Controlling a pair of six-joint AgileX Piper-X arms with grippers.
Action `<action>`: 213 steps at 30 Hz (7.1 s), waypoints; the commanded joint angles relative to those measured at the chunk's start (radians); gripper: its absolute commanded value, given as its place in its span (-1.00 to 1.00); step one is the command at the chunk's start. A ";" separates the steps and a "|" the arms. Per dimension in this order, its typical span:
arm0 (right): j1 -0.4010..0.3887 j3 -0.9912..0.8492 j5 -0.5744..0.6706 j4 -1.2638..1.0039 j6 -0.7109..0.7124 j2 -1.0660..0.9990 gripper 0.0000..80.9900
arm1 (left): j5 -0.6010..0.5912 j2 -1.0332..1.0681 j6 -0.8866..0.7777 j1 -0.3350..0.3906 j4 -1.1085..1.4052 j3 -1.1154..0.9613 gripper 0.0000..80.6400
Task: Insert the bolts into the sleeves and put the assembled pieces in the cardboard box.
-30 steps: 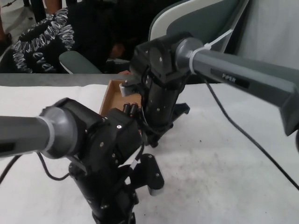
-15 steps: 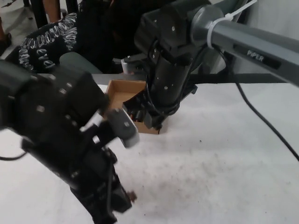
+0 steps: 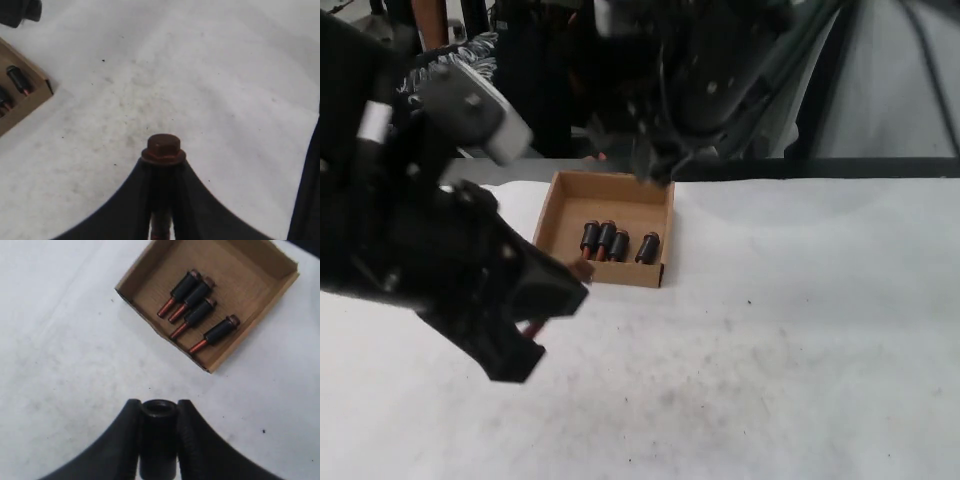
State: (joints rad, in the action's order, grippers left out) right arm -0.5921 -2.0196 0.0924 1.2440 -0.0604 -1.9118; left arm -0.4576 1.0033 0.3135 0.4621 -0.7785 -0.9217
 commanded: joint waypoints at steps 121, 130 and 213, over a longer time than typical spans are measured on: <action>-0.229 1.321 0.385 -1.604 0.060 0.799 -0.99 | -0.374 -0.032 -0.807 -0.052 1.741 0.552 -0.98; -0.229 1.321 0.385 -1.647 0.060 0.799 -0.99 | -0.374 -0.032 -0.861 -0.052 1.687 0.552 0.04; 0.051 -0.254 0.158 -0.335 -0.326 -0.526 -0.99 | 0.318 -0.918 -0.441 -0.043 0.374 0.699 -0.98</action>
State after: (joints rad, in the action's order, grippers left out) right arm -0.5425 -2.2283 0.2570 0.8498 -0.3542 -2.4038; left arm -0.1477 0.0949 -0.1284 0.4185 -0.3439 -0.2222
